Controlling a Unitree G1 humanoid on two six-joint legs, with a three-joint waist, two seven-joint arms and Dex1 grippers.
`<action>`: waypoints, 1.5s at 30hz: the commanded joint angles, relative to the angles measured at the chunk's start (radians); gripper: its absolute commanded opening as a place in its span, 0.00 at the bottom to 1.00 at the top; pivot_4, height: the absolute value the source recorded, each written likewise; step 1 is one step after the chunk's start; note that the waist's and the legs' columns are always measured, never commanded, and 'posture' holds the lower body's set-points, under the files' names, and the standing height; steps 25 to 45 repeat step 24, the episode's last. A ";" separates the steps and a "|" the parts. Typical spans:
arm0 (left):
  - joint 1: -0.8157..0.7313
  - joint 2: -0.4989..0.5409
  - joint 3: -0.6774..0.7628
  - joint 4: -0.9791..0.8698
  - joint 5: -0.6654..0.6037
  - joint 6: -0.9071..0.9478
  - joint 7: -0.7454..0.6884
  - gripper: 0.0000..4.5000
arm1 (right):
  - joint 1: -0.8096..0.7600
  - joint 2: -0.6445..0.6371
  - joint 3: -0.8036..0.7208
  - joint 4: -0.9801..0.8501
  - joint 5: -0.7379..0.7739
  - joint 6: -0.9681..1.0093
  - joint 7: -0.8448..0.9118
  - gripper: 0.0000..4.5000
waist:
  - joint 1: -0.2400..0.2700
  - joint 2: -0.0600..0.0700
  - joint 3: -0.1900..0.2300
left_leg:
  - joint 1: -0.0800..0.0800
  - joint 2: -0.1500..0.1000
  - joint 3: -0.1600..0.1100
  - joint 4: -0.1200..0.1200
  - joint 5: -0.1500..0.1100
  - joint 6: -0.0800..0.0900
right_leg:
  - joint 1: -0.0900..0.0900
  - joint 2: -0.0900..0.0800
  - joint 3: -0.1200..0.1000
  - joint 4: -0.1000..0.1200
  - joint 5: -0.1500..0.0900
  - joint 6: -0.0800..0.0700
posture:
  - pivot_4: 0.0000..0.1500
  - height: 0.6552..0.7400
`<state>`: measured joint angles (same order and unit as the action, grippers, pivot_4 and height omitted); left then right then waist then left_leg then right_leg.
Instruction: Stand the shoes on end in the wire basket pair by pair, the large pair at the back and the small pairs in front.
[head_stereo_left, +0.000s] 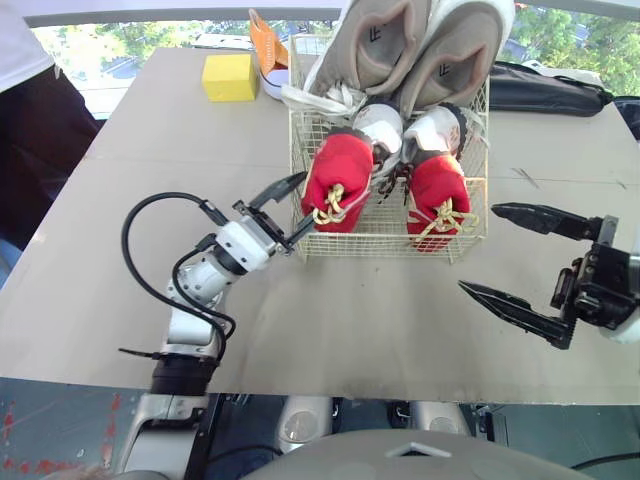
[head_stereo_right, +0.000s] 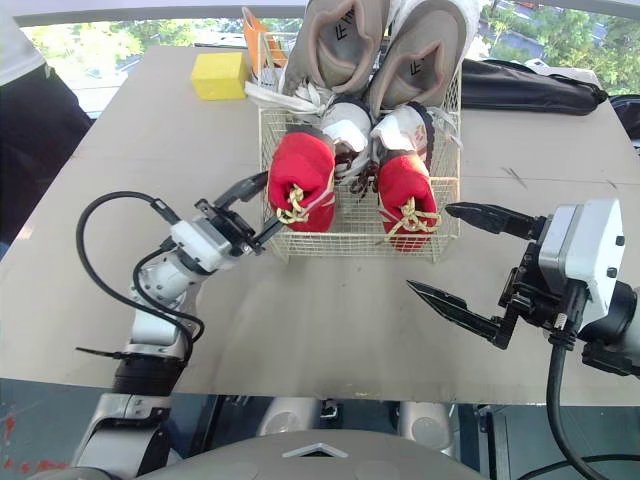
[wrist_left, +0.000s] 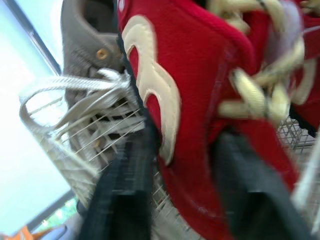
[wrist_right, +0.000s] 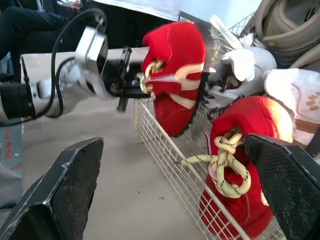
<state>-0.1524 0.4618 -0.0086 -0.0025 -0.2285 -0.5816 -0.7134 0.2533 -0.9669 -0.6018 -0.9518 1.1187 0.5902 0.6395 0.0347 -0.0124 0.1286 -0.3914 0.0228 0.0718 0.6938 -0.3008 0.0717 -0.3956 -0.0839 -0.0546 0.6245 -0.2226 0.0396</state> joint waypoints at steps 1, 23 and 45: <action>0.084 0.071 -0.021 -0.156 -0.096 0.168 -0.061 0.83 | 0.010 0.001 -0.036 0.027 -0.054 -0.033 0.065 1.00 | -0.003 0.000 0.000 | 0.000 0.000 0.000 0.000 0.000 0.000 | 0.000 0.000 0.000 0.000 0.000 0.000 | 1.00 1.00; 0.599 0.454 0.499 -0.436 -0.566 0.953 -0.290 0.96 | 0.290 0.120 -0.166 0.428 -0.468 -0.301 0.527 1.00 | -0.018 0.000 0.010 | 0.001 -0.001 0.001 -0.006 0.002 -0.005 | -0.001 0.001 -0.001 -0.004 -0.006 0.009 | 1.00 1.00; 0.594 0.446 0.506 -0.431 -0.572 0.962 -0.286 0.96 | 0.299 0.128 -0.161 0.439 -0.480 -0.312 0.533 1.00 | -0.018 0.000 0.010 | 0.002 -0.001 0.001 -0.007 0.000 -0.003 | -0.001 0.001 0.000 -0.004 -0.006 0.009 | 1.00 1.00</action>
